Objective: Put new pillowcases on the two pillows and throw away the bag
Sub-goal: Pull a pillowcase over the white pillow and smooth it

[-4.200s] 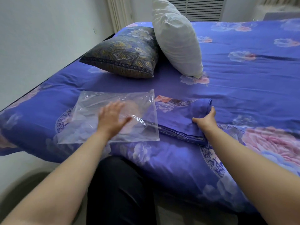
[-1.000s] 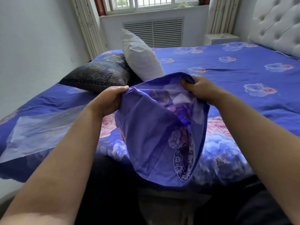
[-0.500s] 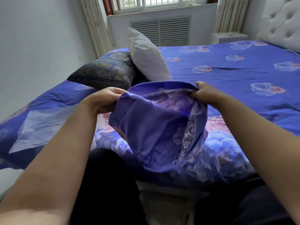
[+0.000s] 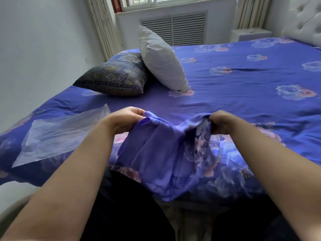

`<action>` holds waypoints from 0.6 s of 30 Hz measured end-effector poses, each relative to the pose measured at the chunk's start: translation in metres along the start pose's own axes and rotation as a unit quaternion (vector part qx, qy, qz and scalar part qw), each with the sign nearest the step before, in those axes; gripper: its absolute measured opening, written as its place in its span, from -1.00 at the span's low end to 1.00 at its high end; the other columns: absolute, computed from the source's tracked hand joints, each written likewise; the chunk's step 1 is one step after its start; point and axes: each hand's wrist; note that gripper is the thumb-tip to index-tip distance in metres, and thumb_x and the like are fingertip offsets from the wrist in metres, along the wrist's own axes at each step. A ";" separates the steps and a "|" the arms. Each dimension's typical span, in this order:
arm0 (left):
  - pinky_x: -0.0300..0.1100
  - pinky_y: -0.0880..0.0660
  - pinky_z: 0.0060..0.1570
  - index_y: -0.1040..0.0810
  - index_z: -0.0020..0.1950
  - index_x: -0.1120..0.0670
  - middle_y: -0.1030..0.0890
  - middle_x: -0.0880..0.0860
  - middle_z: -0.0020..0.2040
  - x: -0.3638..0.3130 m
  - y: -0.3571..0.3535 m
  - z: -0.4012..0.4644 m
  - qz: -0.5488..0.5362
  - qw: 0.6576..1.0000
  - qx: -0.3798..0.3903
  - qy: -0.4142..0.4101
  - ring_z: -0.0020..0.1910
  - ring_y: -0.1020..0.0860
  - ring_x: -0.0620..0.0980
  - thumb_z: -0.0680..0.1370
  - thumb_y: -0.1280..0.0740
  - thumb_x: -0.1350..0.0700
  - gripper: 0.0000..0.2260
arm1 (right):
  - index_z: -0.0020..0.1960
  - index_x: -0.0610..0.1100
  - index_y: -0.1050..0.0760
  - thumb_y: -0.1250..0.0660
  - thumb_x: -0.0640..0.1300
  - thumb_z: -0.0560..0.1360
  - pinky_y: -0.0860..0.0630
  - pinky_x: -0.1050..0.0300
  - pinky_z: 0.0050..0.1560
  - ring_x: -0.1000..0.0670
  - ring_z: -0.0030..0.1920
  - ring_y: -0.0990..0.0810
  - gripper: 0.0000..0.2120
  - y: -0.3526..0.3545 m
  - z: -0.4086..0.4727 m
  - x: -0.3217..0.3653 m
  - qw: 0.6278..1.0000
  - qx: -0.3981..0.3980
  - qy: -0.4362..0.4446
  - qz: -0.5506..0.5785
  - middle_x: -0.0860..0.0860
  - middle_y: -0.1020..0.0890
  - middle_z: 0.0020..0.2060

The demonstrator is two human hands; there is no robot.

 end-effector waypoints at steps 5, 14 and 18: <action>-0.09 -0.32 0.36 0.04 0.54 -0.11 -0.31 -0.03 0.37 0.001 -0.027 0.027 0.206 0.977 -0.054 0.003 0.34 -0.38 -0.04 0.34 -0.44 -0.23 -0.07 | -0.28 -0.18 -0.48 -0.23 -0.26 0.53 -0.45 0.16 -0.41 -0.02 -0.51 -0.48 -0.78 -0.037 -0.001 0.029 0.989 0.093 0.030 0.115 -0.03 -0.53 -0.56; -0.16 -0.33 -0.22 -0.48 -0.15 0.13 -0.47 -0.01 -0.32 -0.010 -0.042 0.074 0.184 0.929 -0.250 -0.203 -0.24 -0.38 -0.06 0.54 -0.25 0.28 -0.90 | 0.15 -0.20 -0.45 -0.50 -0.09 0.37 -0.53 0.02 -0.09 -0.15 -0.04 -0.60 -0.57 -0.017 -0.021 0.052 0.906 0.076 0.156 -0.385 -0.17 -0.60 0.02; -0.13 -0.39 -0.16 -0.49 -0.20 0.09 -0.52 0.05 -0.28 -0.021 -0.034 0.077 0.071 0.950 -0.254 -0.168 -0.23 -0.43 -0.02 0.51 -0.20 0.28 -0.85 | -0.15 -0.16 -0.45 -0.29 -0.15 0.44 -0.49 0.07 -0.11 -0.17 -0.15 -0.53 -0.92 0.007 -0.007 0.044 0.798 -0.091 0.091 -0.589 -0.19 -0.60 -0.04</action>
Point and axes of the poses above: each hand's wrist, its own z-axis towards the middle knuckle, its own y-axis out of the back of the hand, x = y × z
